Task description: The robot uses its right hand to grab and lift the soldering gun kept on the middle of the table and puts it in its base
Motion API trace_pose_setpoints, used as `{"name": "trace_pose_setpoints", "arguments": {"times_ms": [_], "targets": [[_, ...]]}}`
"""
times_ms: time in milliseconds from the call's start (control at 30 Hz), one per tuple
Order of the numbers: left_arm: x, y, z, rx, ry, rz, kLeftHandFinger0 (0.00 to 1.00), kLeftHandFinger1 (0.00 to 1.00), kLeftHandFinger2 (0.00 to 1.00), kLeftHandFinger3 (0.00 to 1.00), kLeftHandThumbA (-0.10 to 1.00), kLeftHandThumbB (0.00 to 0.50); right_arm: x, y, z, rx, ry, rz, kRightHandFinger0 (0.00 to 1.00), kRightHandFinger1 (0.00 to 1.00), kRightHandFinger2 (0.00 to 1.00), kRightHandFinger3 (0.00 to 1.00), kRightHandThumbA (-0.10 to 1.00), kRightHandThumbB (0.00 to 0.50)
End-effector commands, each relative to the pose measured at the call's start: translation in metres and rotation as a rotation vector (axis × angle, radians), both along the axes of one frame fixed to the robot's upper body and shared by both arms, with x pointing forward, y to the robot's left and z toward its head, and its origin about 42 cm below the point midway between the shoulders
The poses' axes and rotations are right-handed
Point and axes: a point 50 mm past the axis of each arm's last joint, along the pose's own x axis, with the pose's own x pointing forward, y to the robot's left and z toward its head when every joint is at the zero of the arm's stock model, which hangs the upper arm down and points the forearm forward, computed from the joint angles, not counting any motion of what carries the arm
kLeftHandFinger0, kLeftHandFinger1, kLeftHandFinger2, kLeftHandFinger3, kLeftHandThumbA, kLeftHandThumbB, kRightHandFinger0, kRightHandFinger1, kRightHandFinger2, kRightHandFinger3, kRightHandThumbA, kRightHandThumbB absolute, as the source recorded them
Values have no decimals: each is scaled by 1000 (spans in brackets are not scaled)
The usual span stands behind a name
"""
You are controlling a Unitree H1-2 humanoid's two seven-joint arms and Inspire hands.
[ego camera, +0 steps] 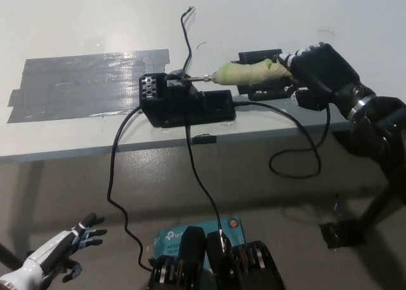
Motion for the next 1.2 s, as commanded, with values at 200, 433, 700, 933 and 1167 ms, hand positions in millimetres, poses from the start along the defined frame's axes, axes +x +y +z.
{"name": "trace_pose_setpoints", "arguments": {"times_ms": [200,433,700,933,1167], "targets": [[2,3,11,22,-34,-34,868,915,948,1000,1000,136,6,16,24,-15,-60,-3,0,102,478,0,-100,65],[2,3,11,27,-41,-40,850,910,949,1000,1000,120,9,23,24,18,-41,-54,0,128,512,102,-100,0],[-2,3,8,17,-31,-37,846,908,944,1000,1000,124,8,21,24,62,6,-66,0,185,551,365,-100,0],[-2,3,7,18,-26,-27,862,916,944,1000,1000,118,5,10,29,-14,-36,-39,0,123,503,408,-100,0],[-2,3,6,28,-19,-25,864,916,937,1000,1000,135,10,18,45,-109,-78,6,0,75,449,317,-100,0]]}}
